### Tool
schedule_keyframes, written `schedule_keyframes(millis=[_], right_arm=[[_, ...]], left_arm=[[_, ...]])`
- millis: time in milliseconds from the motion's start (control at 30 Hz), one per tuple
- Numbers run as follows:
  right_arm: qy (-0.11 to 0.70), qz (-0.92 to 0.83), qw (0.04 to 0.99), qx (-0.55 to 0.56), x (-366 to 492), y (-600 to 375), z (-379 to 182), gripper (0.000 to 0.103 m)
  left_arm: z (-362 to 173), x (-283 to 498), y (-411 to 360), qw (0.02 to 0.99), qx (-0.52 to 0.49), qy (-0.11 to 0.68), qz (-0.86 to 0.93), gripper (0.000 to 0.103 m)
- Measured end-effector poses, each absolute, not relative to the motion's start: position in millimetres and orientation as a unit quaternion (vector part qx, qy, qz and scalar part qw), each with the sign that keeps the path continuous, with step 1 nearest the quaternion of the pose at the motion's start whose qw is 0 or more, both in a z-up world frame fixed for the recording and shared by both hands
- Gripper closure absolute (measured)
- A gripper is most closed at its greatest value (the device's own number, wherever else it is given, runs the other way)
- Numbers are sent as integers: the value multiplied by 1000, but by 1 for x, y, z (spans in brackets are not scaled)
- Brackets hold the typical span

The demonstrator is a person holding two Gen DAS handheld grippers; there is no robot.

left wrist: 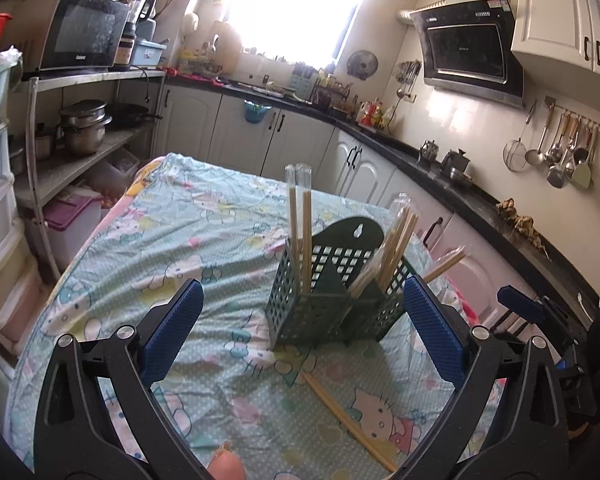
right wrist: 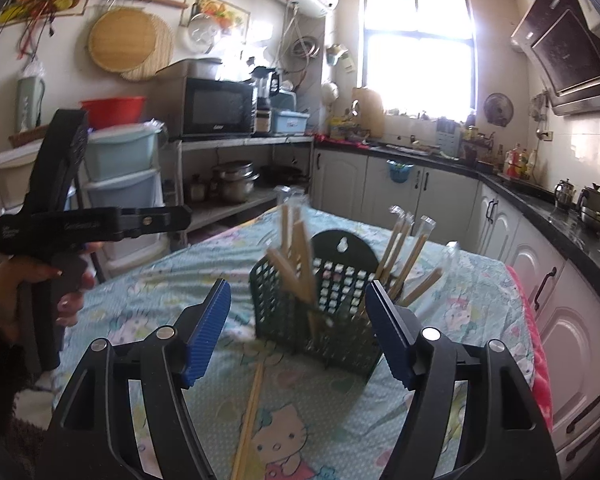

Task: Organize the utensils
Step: 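Withdraw both open grippers from the basket toward the loose chopsticks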

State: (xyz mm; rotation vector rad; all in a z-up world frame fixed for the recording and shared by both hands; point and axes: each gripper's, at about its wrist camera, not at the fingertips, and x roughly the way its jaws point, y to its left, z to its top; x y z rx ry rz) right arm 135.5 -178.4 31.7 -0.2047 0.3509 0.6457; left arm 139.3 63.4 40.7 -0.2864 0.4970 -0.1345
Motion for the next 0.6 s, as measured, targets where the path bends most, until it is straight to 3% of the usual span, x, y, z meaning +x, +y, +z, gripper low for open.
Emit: schedule_keyframes(millis=[600], right_arm=[[231,364,892,-138,110,-160,-15,35]], left_arm=[[3,143,48,937,-126,315,-83,11]])
